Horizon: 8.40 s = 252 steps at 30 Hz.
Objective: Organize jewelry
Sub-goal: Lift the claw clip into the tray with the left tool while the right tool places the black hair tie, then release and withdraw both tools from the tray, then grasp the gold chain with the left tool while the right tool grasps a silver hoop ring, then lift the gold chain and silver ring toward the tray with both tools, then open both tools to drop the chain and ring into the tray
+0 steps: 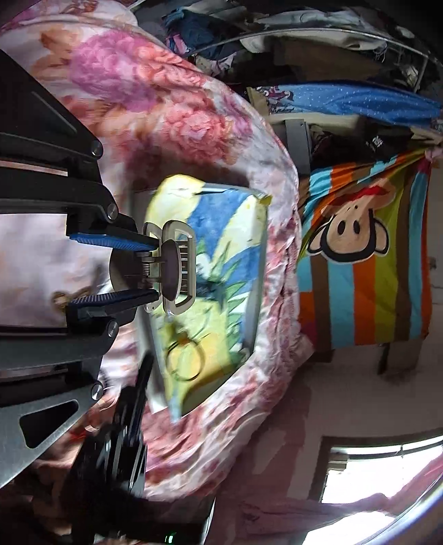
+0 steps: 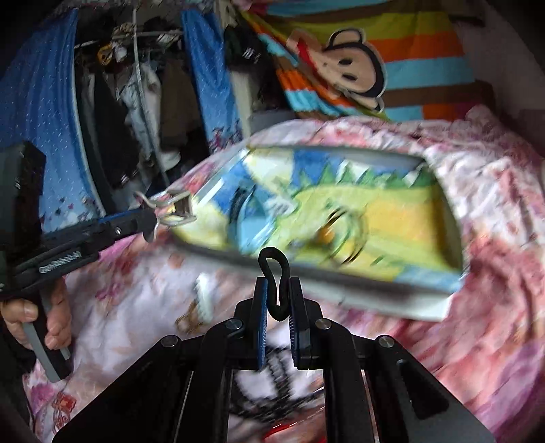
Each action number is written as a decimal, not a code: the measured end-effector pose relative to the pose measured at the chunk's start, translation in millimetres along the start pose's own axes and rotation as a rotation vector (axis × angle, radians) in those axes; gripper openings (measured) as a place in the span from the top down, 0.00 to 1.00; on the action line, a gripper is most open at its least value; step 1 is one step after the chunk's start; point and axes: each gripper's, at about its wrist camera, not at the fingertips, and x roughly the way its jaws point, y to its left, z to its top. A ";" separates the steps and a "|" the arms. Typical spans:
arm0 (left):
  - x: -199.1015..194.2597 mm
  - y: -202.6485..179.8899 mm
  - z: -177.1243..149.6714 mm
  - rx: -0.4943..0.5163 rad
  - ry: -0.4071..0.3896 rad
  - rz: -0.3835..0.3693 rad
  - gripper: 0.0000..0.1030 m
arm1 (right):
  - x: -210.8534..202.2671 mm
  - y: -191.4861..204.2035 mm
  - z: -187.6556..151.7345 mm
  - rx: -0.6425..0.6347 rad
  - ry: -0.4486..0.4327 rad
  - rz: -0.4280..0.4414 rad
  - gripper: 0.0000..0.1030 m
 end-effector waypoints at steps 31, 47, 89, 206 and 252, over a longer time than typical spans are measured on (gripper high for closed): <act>90.1 15.3 8.2 -0.035 0.162 0.069 0.78 | 37.9 -69.3 6.6 0.119 -0.012 -0.217 0.79; 30.5 13.0 14.0 -0.119 0.026 0.045 0.05 | -15.8 -49.1 16.8 0.126 -0.135 -0.241 0.17; -181.3 -11.2 -67.0 -0.048 -0.157 0.139 0.00 | -213.3 66.3 -66.5 -0.010 -0.219 -0.348 0.02; 6.9 -22.6 -27.8 0.070 0.184 -0.107 0.84 | -37.7 -14.3 -14.9 -0.104 0.183 -0.027 0.62; 110.3 52.5 58.1 -0.143 0.149 -0.028 0.84 | 96.3 13.4 55.2 -0.168 0.127 -0.056 0.62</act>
